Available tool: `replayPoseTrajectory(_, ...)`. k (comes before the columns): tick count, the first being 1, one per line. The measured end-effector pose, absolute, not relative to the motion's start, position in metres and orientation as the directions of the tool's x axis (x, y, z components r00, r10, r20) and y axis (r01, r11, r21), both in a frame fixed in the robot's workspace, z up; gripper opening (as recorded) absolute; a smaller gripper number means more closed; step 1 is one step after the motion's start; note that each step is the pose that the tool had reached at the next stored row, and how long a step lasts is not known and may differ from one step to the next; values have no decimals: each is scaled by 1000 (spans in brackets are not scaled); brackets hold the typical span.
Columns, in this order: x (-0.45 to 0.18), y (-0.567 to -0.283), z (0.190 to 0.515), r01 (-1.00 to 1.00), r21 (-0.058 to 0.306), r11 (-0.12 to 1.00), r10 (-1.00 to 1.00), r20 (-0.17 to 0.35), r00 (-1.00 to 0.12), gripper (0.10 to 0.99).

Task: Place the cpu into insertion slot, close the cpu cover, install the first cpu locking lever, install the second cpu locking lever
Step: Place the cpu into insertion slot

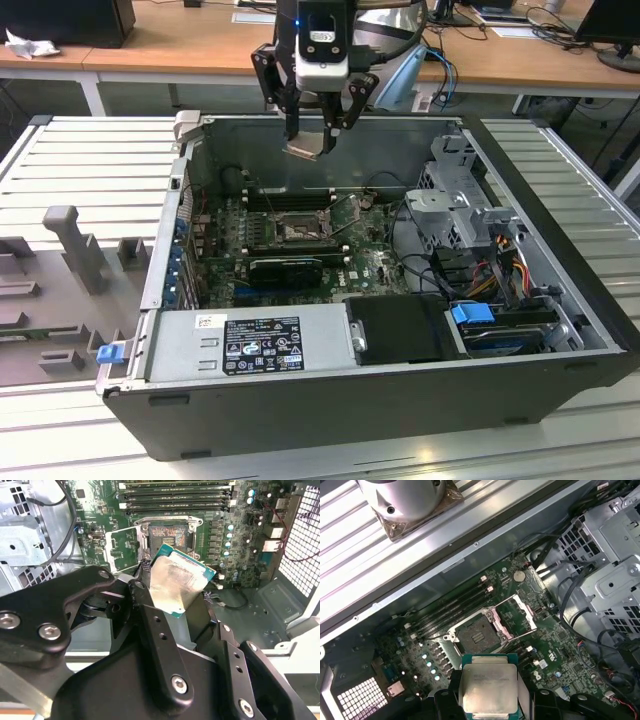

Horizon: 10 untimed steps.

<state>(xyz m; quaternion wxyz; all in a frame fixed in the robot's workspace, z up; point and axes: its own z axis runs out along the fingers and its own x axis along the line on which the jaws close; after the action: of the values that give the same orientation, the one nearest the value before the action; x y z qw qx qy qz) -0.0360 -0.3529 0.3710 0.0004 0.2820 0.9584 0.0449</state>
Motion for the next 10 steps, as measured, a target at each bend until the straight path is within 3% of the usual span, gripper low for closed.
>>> replayPoseTrajectory(10, -36, -353, 371, 577, 86, 812, 577, 25, -816, 525)
